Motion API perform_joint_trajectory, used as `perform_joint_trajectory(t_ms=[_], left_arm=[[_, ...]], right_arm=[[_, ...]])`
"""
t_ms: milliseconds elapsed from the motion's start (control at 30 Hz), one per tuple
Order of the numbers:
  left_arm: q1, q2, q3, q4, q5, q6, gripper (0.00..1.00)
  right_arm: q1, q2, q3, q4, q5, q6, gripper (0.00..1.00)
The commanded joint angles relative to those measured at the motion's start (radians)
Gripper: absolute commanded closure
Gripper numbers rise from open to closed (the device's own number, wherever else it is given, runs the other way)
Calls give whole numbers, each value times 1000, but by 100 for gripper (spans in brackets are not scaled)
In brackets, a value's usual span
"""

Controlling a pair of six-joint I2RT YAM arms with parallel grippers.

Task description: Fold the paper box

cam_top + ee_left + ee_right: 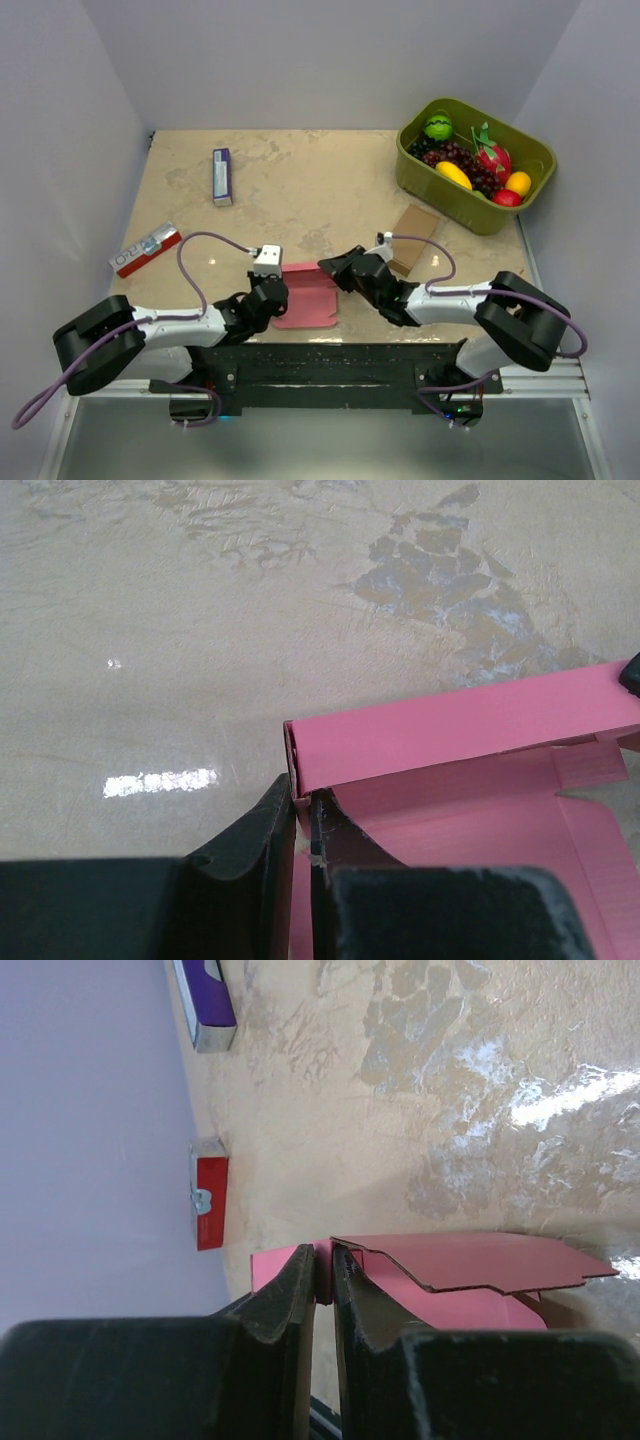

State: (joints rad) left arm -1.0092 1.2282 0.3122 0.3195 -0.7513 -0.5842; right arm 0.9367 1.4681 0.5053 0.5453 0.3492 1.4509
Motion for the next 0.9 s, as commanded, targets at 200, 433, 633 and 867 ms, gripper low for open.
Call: perform_joint_trajectory(t_ms=[200, 433, 633, 867], left_arm=[[-14, 109, 165, -111, 20, 29, 100], [-3, 180, 218, -143, 66, 41, 100], [3, 185, 238, -168, 84, 47, 100], [3, 189, 235, -172, 95, 41, 100]], right_arm=[[22, -238, 10, -220, 13, -234, 43], [163, -390, -36, -436, 107, -290, 50], [232, -332, 51, -639, 192, -340, 55], [223, -197, 99, -660, 238, -323, 49]])
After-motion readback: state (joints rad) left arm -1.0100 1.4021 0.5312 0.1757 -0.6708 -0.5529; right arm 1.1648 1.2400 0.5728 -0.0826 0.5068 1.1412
